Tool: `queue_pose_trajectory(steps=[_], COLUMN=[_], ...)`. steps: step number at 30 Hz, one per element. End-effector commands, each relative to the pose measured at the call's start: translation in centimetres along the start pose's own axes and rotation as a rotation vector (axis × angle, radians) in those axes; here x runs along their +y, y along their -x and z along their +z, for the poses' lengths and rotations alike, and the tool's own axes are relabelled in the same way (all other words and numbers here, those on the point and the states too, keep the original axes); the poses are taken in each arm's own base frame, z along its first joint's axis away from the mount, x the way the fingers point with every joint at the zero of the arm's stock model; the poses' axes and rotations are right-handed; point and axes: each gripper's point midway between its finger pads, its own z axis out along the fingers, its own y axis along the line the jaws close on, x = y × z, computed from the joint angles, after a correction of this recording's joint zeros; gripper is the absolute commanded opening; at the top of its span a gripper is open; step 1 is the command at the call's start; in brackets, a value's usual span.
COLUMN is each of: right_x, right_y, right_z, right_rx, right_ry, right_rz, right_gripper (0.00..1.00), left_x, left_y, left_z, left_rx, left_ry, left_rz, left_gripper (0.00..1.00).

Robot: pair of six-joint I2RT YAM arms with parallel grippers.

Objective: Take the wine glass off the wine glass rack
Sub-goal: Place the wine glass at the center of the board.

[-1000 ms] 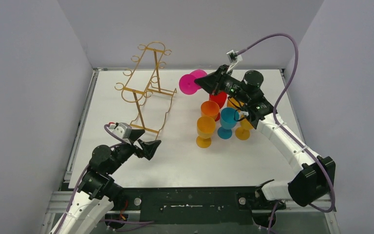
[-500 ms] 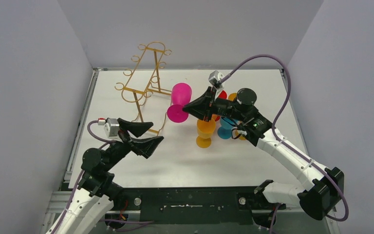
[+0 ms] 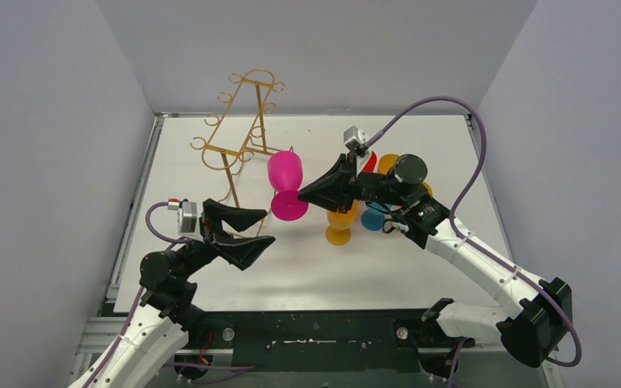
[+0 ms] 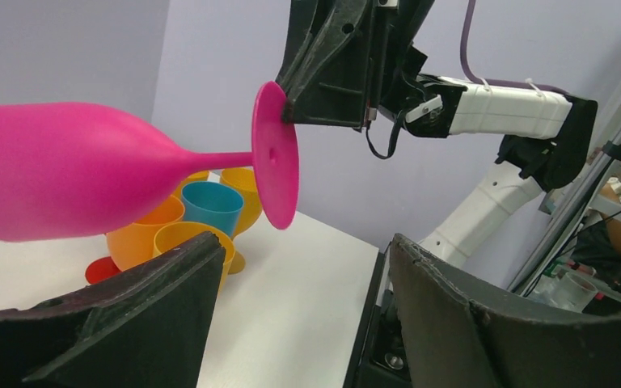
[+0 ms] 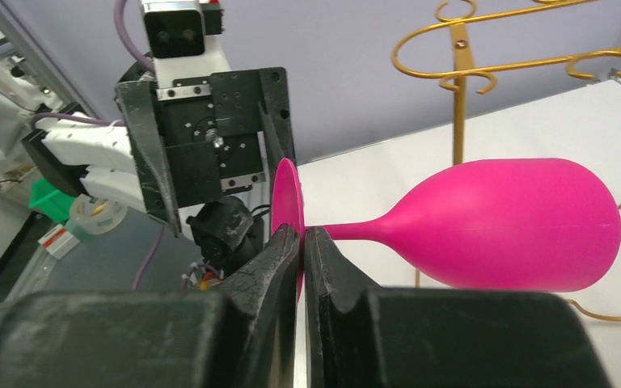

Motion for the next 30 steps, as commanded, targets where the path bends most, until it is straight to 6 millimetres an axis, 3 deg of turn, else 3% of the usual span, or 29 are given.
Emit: queue_pose_trajectory(steps=[1, 10, 15, 22, 25, 30], right_x=[2.6, 3.0, 3.1, 3.4, 3.5, 3.2], right_y=[1.7, 0.3, -0.6, -1.4, -1.4, -1.7], right_z=[0.7, 2.3, 2.6, 2.6, 2.6, 2.6], right_rx=[-0.065, -0.043, -0.014, 0.008, 0.013, 0.049], right_ry=[0.102, 0.108, 0.107, 0.124, 0.121, 0.111], right_rz=[-0.093, -0.123, -0.129, -0.131, -0.13, -0.128], right_gripper=[0.0, 0.0, 0.0, 0.0, 0.0, 0.23], left_x=[-1.8, -2.0, -2.1, -2.6, -2.9, -3.6], left_y=[1.8, 0.9, 1.4, 0.5, 0.0, -0.6], left_z=[0.5, 1.1, 1.1, 0.7, 0.5, 0.2], left_rx=[-0.053, 0.022, -0.007, 0.033, 0.059, 0.106], left_ry=[-0.084, -0.121, -0.116, -0.154, -0.173, -0.22], left_rz=[0.032, 0.019, 0.029, 0.029, 0.034, 0.065], left_gripper=[0.71, 0.48, 0.29, 0.0, 0.0, 0.0])
